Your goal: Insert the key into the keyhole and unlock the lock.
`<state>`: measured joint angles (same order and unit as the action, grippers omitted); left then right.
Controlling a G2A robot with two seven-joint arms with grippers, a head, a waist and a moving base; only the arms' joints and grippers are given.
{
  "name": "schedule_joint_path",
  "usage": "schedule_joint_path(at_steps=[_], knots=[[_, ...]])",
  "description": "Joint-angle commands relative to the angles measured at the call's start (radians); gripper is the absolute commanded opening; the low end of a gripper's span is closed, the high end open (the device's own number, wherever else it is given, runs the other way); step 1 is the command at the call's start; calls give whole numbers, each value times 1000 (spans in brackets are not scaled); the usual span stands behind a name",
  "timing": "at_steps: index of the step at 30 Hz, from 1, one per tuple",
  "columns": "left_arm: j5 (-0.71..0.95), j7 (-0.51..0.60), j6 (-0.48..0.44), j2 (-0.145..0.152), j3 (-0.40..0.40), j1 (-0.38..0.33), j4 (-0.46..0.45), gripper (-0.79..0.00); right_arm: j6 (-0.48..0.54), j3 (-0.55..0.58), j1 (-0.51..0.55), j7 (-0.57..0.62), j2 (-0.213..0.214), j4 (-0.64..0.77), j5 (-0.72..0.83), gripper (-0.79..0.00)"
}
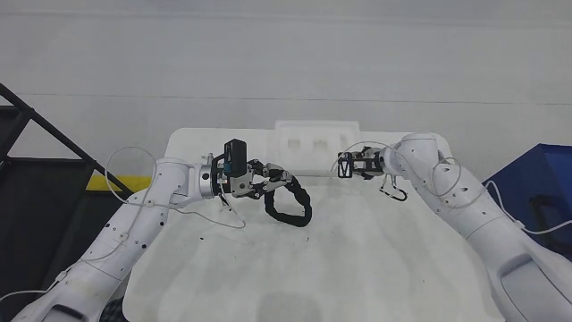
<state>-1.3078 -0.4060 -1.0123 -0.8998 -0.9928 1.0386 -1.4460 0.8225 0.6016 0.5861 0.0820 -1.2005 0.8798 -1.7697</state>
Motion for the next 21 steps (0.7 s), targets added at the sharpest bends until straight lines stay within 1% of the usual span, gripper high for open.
schedule_joint_path(at_steps=[1, 3, 6, 8, 11, 13, 15, 16, 17, 21], knots=[[0, 0, 0, 0, 0, 0, 0, -785, -5, -4, -3, -9, -4, -11, -4, -508], [0, 0, 0, 0, 0, 0, 0, -785, -12, -8, -6, -22, -10, -22, -7, -533], [0, 0, 0, 0, 0, 0, 0, -785, -18, -16, -11, -34, -19, -42, -12, -548], [0, 0, 0, 0, 0, 0, 0, -785, -17, -22, -14, -37, -26, -55, -14, -539], [0, 0, 0, 0, 0, 0, 0, -785, -13, -30, -20, -44, -35, -73, -17, -563], [0, 0, 0, 0, 0, 0, 0, -785, -12, -33, -24, -49, -40, -85, -17, -643], [0, 0, 0, 0, 0, 0, 0, -785, -11, -34, -29, -53, -45, -99, -16, -693], [0, 0, 0, 0, 0, 0, 0, -785, -10, -34, -31, -55, -47, -106, -13, -767], [0, 0, 0, 0, 0, 0, 0, -785, -10, -34, -33, -58, -49, -112, -11, -785], [0, 0, 0, 0, 0, 0, 0, -785, 10, -35, -41, -78, -56, -130, -6, -785]])
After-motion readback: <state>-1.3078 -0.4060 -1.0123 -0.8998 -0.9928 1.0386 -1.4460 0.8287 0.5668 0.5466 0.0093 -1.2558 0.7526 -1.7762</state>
